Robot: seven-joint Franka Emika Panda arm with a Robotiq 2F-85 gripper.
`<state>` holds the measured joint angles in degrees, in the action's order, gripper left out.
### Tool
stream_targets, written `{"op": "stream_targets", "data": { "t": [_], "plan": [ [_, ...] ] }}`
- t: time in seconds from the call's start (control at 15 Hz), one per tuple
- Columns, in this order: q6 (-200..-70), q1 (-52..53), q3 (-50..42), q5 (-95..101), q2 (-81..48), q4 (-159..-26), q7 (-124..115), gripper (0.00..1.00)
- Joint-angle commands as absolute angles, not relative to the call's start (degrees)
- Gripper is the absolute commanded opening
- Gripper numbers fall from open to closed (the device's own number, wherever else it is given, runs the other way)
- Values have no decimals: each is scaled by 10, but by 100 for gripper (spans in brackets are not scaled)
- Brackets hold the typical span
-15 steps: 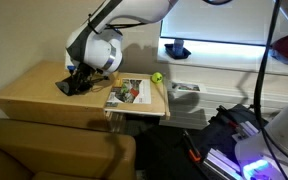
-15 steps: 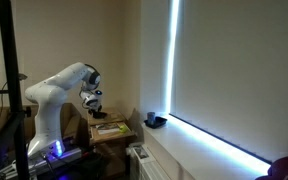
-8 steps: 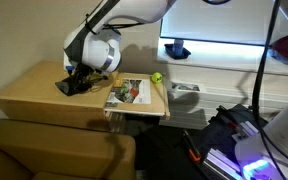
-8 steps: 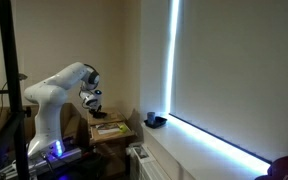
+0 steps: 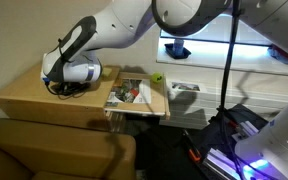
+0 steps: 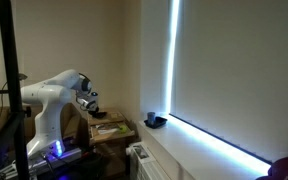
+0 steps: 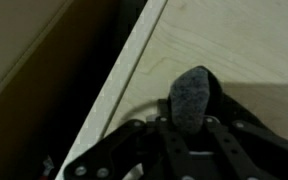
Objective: Move the black sock to the open drawer
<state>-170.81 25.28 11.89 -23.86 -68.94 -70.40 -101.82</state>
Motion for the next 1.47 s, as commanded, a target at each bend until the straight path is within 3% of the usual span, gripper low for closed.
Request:
{"op": "stream_targets", "data": {
  "t": [0.0, 0.47, 0.93, 1.4],
  "plan": [
    [-1612, 292, 41, -233, -733, -601, -1114, 0],
    [-1371, 273, -29, -185, -643, -617, -1225, 1],
    [-1102, 219, 27, -140, -617, -541, -1240, 1],
    [-1054, 198, 30, -173, -610, -505, -1245, 1]
  ]
}}
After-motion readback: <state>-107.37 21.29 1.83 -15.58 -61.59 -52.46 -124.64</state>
